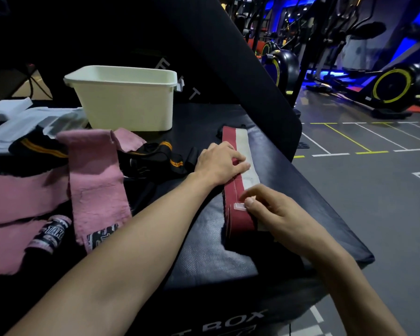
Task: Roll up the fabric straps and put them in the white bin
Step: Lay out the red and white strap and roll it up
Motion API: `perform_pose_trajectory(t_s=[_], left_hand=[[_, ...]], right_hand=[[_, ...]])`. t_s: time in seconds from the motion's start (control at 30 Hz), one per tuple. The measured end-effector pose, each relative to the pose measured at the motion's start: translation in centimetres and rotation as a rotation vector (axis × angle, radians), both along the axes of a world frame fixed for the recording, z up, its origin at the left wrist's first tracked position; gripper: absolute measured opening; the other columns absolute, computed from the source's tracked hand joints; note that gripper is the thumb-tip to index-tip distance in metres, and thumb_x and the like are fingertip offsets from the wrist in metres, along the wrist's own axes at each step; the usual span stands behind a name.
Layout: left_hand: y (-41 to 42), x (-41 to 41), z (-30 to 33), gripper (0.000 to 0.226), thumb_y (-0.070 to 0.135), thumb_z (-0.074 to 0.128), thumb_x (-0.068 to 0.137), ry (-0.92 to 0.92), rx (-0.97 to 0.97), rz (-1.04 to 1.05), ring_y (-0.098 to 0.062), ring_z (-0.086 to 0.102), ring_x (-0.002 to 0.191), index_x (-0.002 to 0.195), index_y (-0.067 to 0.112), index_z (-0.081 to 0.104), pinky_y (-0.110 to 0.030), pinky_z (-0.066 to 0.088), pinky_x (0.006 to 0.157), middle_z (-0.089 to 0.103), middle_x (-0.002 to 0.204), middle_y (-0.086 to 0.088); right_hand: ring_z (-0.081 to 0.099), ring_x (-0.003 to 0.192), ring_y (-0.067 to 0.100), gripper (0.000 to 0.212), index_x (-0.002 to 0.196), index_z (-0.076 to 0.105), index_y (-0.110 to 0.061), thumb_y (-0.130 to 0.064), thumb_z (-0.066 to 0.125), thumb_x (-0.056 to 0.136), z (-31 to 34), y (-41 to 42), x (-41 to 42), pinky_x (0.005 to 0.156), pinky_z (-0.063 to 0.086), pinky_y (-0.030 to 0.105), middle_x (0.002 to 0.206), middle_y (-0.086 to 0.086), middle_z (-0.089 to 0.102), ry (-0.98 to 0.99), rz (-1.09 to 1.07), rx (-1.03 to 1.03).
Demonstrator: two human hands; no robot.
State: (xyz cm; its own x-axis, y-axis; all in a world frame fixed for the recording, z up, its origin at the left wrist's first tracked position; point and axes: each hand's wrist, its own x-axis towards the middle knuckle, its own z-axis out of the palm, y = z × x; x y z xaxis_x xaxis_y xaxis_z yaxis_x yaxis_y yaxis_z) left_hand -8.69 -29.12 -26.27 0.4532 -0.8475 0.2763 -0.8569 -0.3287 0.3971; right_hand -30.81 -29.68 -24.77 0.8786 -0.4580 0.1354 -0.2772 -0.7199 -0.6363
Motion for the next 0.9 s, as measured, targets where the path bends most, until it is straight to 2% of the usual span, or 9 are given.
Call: perform_pose_trajectory(t_s=[0.1, 0.2, 0.27, 0.33, 0.4, 0.47, 0.57, 0.67, 0.9], left_hand=[[0.2, -0.1, 0.5, 0.045, 0.071, 0.052, 0.093, -0.005, 0.047, -0.019, -0.022, 0.046, 0.129, 0.125, 0.044, 0.07, -0.042, 0.035, 0.107, 0.056, 0.138, 0.013], [1.0, -0.1, 1.1, 0.073, 0.084, 0.038, 0.087, 0.085, 0.174, -0.087, -0.025, 0.032, 0.144, 0.143, 0.041, 0.056, -0.048, 0.03, 0.117, 0.042, 0.156, 0.007], [1.6, -0.1, 1.1, 0.104, 0.094, 0.026, 0.069, 0.1, 0.276, -0.145, -0.026, 0.018, 0.153, 0.155, 0.038, 0.04, -0.051, 0.021, 0.123, 0.026, 0.167, 0.004], [1.9, -0.1, 0.9, 0.114, 0.095, 0.021, 0.061, 0.054, 0.311, -0.156, -0.027, 0.011, 0.156, 0.159, 0.037, 0.031, -0.049, 0.015, 0.126, 0.019, 0.17, 0.003], [1.7, -0.2, 0.7, 0.099, 0.092, 0.033, 0.077, 0.041, 0.289, -0.137, -0.027, 0.012, 0.156, 0.159, 0.037, 0.032, -0.047, 0.014, 0.126, 0.02, 0.17, 0.004], [1.4, -0.4, 0.7, 0.085, 0.085, 0.043, 0.085, 0.034, 0.239, -0.113, -0.026, 0.017, 0.155, 0.156, 0.038, 0.038, -0.046, 0.017, 0.124, 0.025, 0.168, 0.005], [1.2, -0.5, 0.7, 0.077, 0.082, 0.049, 0.086, 0.028, 0.191, -0.076, -0.026, 0.027, 0.15, 0.15, 0.041, 0.047, -0.046, 0.023, 0.119, 0.033, 0.164, 0.006], [1.1, -0.6, 0.7, 0.069, 0.079, 0.052, 0.087, 0.027, 0.153, -0.064, -0.027, 0.033, 0.146, 0.145, 0.042, 0.052, -0.045, 0.025, 0.117, 0.038, 0.161, 0.006], [0.8, -0.8, 0.6, 0.048, 0.069, 0.047, 0.096, 0.03, 0.097, -0.013, -0.027, 0.041, 0.136, 0.137, 0.048, 0.059, -0.043, 0.03, 0.111, 0.049, 0.152, 0.009]], right_hand=[[0.055, 0.072, 0.007, 0.012, 0.099, 0.055, -0.036, -0.048, 0.051, 0.099, 0.3, 0.2, 0.4, 0.08, 0.043, 0.039, 0.077, -0.012, 0.061, -0.025, 0.006, -0.003], [0.055, 0.091, 0.008, 0.024, 0.095, 0.054, -0.042, -0.063, 0.051, 0.086, 0.1, 0.1, 0.8, 0.092, 0.046, 0.049, 0.094, -0.02, 0.055, -0.11, -0.049, -0.085], [0.053, 0.093, 0.01, 0.021, 0.09, 0.055, -0.039, -0.058, 0.06, 0.084, 0.0, 0.2, 1.0, 0.087, 0.047, 0.05, 0.095, -0.025, 0.052, -0.225, -0.078, -0.212], [0.053, 0.08, 0.009, 0.018, 0.084, 0.059, -0.033, -0.043, 0.074, 0.086, 0.0, 0.7, 1.1, 0.076, 0.049, 0.047, 0.084, -0.028, 0.054, -0.327, -0.068, -0.363], [0.054, 0.071, 0.013, 0.018, 0.081, 0.066, -0.024, -0.037, 0.078, 0.085, -0.1, 1.0, 1.1, 0.068, 0.049, 0.043, 0.079, -0.024, 0.057, -0.374, -0.086, -0.513], [0.058, 0.071, 0.018, 0.024, 0.081, 0.07, -0.02, -0.043, 0.071, 0.091, -0.3, 1.2, 0.6, 0.067, 0.05, 0.041, 0.081, -0.013, 0.065, -0.355, -0.094, -0.624], [0.066, 0.089, 0.017, 0.042, 0.098, 0.075, -0.025, -0.062, 0.059, 0.091, -0.5, 1.2, -0.8, 0.078, 0.052, 0.039, 0.098, -0.01, 0.072, -0.265, -0.04, -0.633], [0.064, 0.112, 0.015, 0.069, 0.126, 0.069, -0.027, -0.076, 0.059, 0.079, -0.9, 1.0, -1.9, 0.09, 0.053, 0.038, 0.122, -0.01, 0.069, -0.139, -0.003, -0.614], [0.053, 0.121, 0.014, 0.073, 0.146, 0.047, -0.03, -0.044, 0.077, 0.081, -1.8, 0.3, -1.2, 0.092, 0.052, 0.04, 0.132, -0.011, 0.06, -0.104, 0.045, -0.604]])
